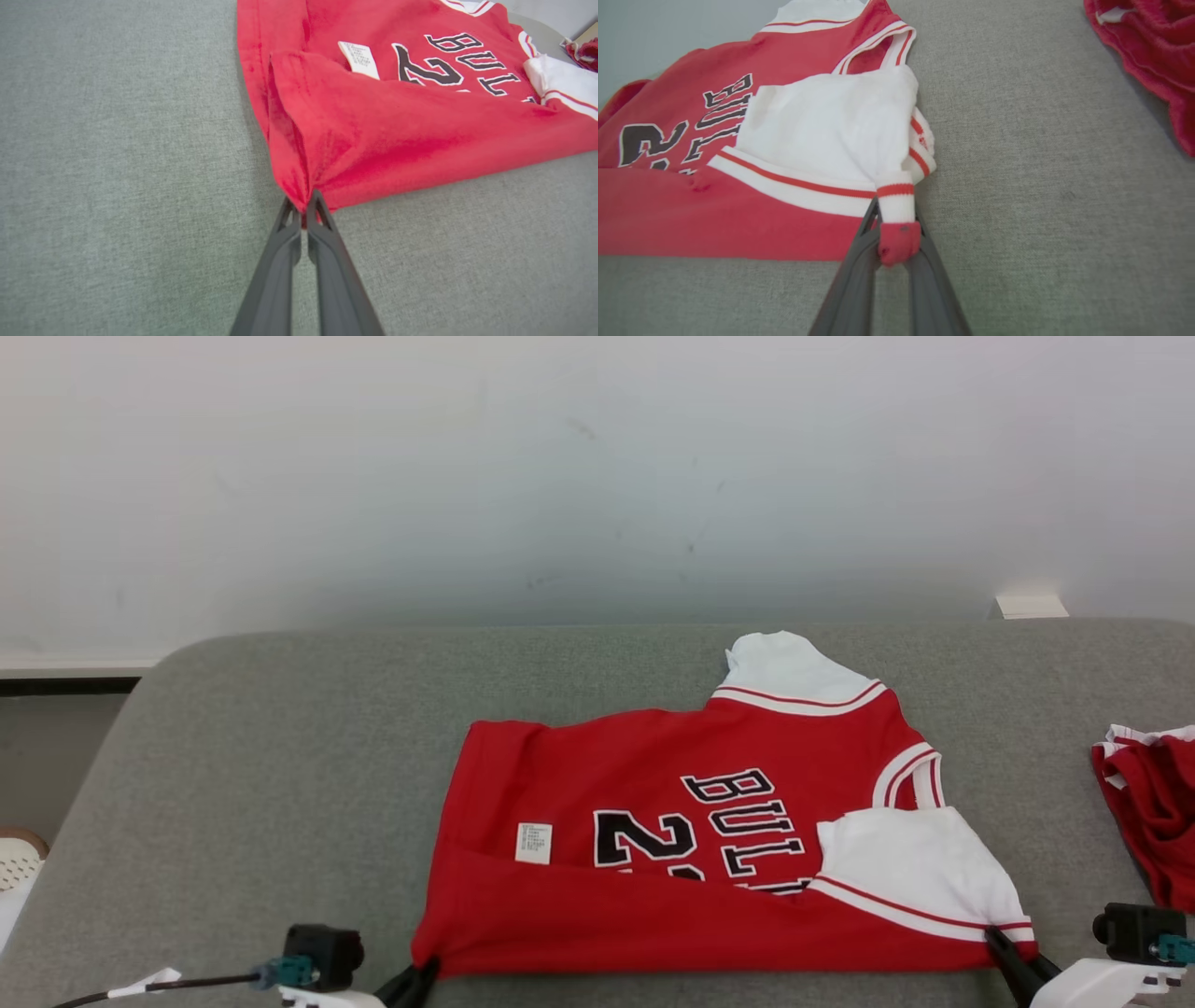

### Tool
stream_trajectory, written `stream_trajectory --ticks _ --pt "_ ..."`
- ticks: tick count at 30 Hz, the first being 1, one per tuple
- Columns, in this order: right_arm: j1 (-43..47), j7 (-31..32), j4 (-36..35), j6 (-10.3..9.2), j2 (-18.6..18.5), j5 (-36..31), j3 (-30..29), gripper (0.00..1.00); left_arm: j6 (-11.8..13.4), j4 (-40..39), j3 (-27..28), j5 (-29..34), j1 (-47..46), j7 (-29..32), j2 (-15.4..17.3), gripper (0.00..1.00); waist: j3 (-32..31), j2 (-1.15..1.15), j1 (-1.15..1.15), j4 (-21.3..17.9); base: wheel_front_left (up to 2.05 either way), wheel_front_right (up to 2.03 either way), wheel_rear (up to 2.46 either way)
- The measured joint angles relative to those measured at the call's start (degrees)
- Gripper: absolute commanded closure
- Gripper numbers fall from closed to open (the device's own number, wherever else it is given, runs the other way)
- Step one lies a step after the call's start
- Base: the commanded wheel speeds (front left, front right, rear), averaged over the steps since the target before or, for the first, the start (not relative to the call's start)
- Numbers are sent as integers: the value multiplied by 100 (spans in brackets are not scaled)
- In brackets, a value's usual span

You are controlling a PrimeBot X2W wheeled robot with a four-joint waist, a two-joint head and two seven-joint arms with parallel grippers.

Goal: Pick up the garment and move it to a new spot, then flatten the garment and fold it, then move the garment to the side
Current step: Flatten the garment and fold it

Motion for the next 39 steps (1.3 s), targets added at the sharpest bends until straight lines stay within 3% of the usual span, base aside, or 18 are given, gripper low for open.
stream_trajectory --ticks 12,20,21,22,23,33,39 --pt "1206 757 -1508 7 -867 550 -185 100 441 -1436 -153 -90 626 546 668 100 -120 0 0 52 0 0 0" --pt "2205 1278 -2247 9 -949 394 -977 100 815 -2192 -257 -249 1164 822 977 100 -96 0 0 13 0 0 0" --pt "2279 1339 -2313 9 -896 336 -1084 96 845 -2220 -247 -258 1199 821 985 69 -93 0 0 6 0 0 0" --pt "2329 1439 -2360 9 -829 286 -1171 30 859 -2240 -244 -287 1217 822 987 0 -93 0 0 -1 0 0 0" --pt "2381 1518 -2412 9 -765 223 -1250 0 875 -2250 -241 -301 1228 832 988 0 -94 0 0 -7 0 0 0" --pt "2357 2038 -3265 7 -359 -622 -2151 0 848 -2551 26 -285 808 931 1251 0 -116 0 0 -29 0 0 0" --pt "1545 2294 -3723 7 -196 -1077 -2462 0 602 -2619 372 -498 -24 1412 1469 0 83 0 0 -5 0 0 0"
